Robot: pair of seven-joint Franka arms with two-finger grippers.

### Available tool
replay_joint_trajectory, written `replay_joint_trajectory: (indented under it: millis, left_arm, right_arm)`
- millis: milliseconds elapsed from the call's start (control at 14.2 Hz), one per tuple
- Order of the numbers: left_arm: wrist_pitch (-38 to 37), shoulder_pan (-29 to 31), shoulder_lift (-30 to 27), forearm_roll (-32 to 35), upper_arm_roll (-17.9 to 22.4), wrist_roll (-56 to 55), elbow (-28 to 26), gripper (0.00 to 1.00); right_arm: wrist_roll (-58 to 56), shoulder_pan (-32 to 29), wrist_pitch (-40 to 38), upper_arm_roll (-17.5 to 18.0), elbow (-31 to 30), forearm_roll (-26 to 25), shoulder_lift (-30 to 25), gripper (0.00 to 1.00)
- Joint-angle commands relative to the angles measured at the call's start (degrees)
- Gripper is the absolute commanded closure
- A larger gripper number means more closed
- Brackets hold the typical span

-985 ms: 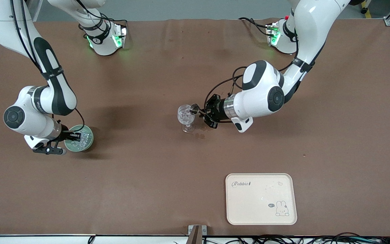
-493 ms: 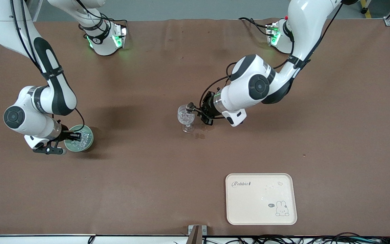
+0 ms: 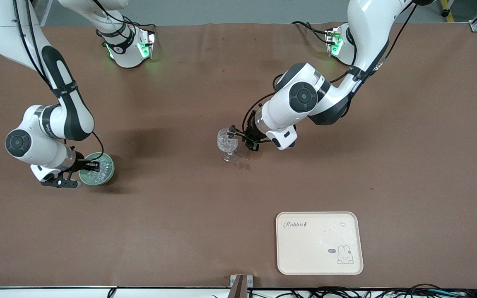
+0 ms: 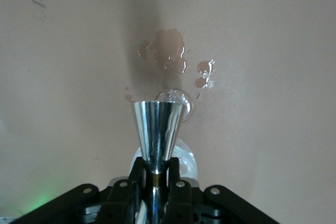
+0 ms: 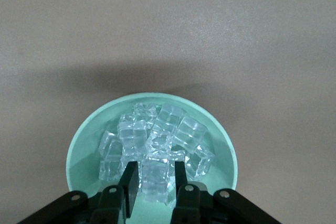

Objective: Pour wine and add ice with both arms
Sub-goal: 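Tilt the jigger into the glass while the right gripper lifts ice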

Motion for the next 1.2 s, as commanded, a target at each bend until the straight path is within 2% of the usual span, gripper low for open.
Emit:
replay_joint_trajectory:
  millis: [0, 211, 281, 422, 563, 704, 844, 1126]
  left_arm:
    - [0.12, -1.20, -0.44, 3.36, 0.41, -3.28, 0.44, 0.99]
    - [0.03, -1.37, -0.71, 7.40, 0.32, -6.18, 0.52, 0.99]
    - [-0.06, -2.07, -0.62, 8.46, 0.32, -6.97, 0.96, 0.99]
    - [-0.50, -2.43, -0.62, 9.96, 0.41, -8.29, 1.40, 0.99]
    - [-0.67, -3.65, -0.80, 12.06, 0.50, -9.08, 1.40, 0.99]
    - [-0.76, -3.84, -0.80, 14.43, 0.50, -10.23, 1.32, 0.99]
    - [-0.67, -3.84, -0.71, 15.06, 0.41, -10.23, 1.40, 0.99]
    - [-0.76, -3.74, 0.26, 14.54, 0.41, -10.32, 2.55, 0.99]
  right_arm:
    - [0.49, -0.31, 0.92, 0.22, -1.45, 0.66, -0.49, 0.65]
    - [0.49, -0.40, 1.01, 0.22, -1.36, 0.66, 0.04, 0.68]
    - [0.49, -0.40, 1.01, 0.22, -1.19, 0.66, 0.04, 0.73]
    - [0.49, -0.32, 0.74, 0.22, -1.10, 0.75, -0.05, 0.89]
    - [0.49, -0.23, 0.04, 0.22, -1.10, 0.75, -0.74, 0.96]
    - [0.41, -0.14, -2.23, 0.22, -0.75, 0.75, -3.90, 0.97]
    - [0.41, 0.04, -7.93, 0.22, 1.18, 0.66, -7.94, 0.96]
    - [0.23, -0.14, -21.19, 0.13, 8.72, 0.13, -13.92, 0.96]
